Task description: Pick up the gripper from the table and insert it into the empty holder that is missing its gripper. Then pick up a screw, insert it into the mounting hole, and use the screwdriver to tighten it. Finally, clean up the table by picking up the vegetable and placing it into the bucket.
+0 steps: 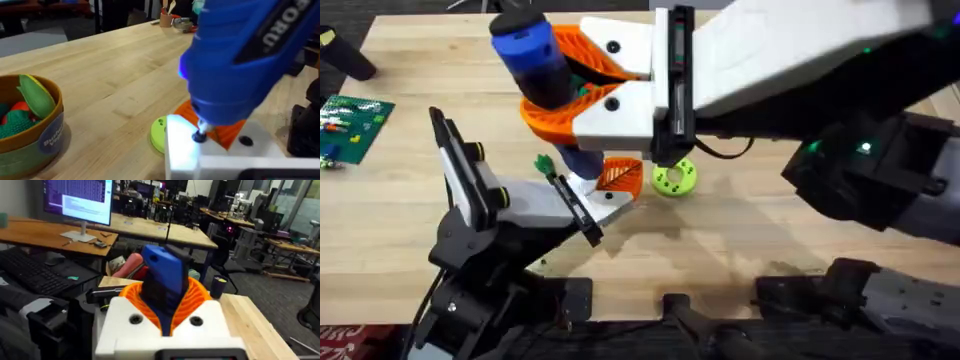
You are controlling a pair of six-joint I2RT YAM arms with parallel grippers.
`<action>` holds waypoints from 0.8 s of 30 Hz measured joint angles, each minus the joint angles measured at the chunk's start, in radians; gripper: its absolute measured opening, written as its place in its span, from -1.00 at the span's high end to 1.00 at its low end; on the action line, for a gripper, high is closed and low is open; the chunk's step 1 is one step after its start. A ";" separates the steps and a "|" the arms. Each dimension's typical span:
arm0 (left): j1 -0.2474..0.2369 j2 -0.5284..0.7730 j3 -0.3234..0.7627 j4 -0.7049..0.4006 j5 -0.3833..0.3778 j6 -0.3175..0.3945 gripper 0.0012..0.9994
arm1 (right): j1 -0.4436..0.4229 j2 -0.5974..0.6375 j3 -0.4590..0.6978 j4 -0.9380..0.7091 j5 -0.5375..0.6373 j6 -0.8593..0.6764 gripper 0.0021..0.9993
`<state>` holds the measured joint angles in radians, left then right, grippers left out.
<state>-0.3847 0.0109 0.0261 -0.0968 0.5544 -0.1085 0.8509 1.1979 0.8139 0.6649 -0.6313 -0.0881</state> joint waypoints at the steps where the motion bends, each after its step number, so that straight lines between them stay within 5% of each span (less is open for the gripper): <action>1: 0.000 0.000 0.000 0.000 0.000 0.000 0.98 | 0.000 0.000 -0.003 0.013 -0.002 0.005 0.86; 24: 0.000 0.000 0.000 0.000 -0.001 0.000 0.98 | -0.039 -0.026 -0.009 0.032 -0.020 0.029 0.86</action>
<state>-0.3847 0.0109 0.0261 -0.0971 0.5537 -0.1085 0.8118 1.1717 0.8047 0.6967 -0.6518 -0.0594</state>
